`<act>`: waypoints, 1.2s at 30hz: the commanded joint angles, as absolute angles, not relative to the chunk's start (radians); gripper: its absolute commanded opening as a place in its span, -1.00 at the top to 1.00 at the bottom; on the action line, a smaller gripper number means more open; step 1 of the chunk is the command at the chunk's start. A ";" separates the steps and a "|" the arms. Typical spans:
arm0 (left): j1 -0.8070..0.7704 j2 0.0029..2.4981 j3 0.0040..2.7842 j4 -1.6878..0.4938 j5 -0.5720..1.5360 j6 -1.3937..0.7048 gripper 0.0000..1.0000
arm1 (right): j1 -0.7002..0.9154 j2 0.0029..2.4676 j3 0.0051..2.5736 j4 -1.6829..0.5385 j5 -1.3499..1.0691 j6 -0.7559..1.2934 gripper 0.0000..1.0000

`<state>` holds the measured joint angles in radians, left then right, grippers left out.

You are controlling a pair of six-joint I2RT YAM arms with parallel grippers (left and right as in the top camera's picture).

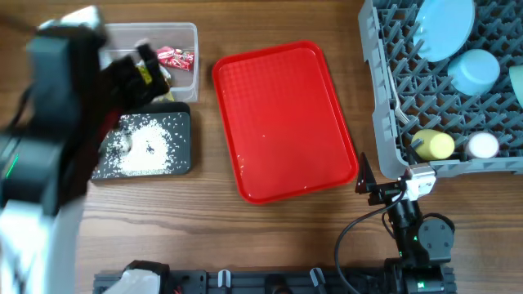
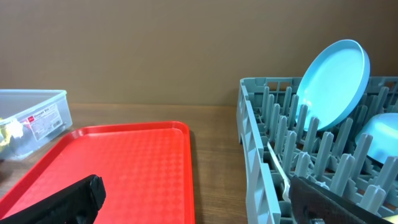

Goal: Sort waste into correct bins and load items into the dishwasher rack

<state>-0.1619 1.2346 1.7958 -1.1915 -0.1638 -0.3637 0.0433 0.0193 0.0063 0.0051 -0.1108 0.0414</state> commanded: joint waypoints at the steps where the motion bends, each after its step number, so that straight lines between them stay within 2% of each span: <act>1: -0.154 1.067 1.792 -1.197 -0.181 -0.345 -1.00 | 0.047 0.005 0.005 0.006 -0.097 0.054 -0.99; 3: -0.146 0.978 1.742 -1.161 -0.181 -0.350 -1.00 | 0.047 0.005 0.005 0.006 -0.097 0.054 -0.99; 6: -0.098 0.812 1.543 -0.992 -0.176 -0.385 -1.00 | 0.047 0.005 0.005 0.006 -0.097 0.054 -0.99; 13: -0.018 0.419 0.849 -0.463 -0.097 -0.409 -1.00 | 0.047 0.005 0.005 0.006 -0.097 0.054 -0.99; 19: -0.017 0.186 0.374 -0.137 -0.079 -0.452 -1.00 | 0.047 0.005 0.005 0.006 -0.097 0.054 -0.99; 24: -0.017 0.091 0.189 -0.031 -0.079 -0.454 -1.00 | 0.047 0.005 0.005 0.006 -0.097 0.054 -1.00; 36: 0.028 0.006 0.049 -0.030 -0.080 -0.453 -1.00 | 0.047 0.005 0.005 0.006 -0.097 0.054 -0.99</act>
